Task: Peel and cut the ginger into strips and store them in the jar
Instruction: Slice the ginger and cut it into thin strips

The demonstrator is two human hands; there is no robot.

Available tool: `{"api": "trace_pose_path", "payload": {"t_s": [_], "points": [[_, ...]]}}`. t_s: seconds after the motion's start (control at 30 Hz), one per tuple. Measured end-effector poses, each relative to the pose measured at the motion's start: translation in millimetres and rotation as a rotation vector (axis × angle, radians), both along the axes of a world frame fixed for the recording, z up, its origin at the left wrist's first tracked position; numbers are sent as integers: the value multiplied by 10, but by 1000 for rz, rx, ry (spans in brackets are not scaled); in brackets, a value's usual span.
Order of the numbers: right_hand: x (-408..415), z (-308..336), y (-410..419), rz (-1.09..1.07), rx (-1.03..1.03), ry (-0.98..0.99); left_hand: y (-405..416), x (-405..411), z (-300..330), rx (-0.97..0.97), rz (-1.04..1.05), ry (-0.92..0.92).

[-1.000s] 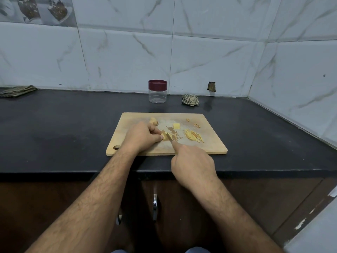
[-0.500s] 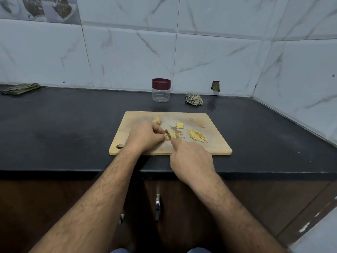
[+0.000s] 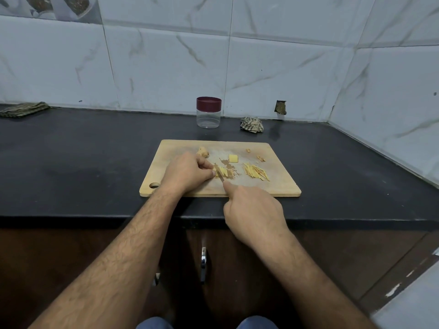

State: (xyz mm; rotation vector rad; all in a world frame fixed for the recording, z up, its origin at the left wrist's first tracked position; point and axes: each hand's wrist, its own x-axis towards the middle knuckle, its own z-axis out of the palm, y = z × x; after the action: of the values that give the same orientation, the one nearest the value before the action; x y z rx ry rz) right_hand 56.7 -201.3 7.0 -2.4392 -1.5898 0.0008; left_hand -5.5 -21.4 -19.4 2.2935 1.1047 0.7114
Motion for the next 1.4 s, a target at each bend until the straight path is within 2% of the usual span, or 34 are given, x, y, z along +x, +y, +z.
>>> {"api": "trace_pose_path", "payload": {"t_s": [0.43, 1.4], "points": [[56, 91, -15, -66, 16, 75, -22, -10, 5, 15, -3, -8], [6, 96, 167, -33, 52, 69, -10, -8, 3, -8, -11, -20]]}}
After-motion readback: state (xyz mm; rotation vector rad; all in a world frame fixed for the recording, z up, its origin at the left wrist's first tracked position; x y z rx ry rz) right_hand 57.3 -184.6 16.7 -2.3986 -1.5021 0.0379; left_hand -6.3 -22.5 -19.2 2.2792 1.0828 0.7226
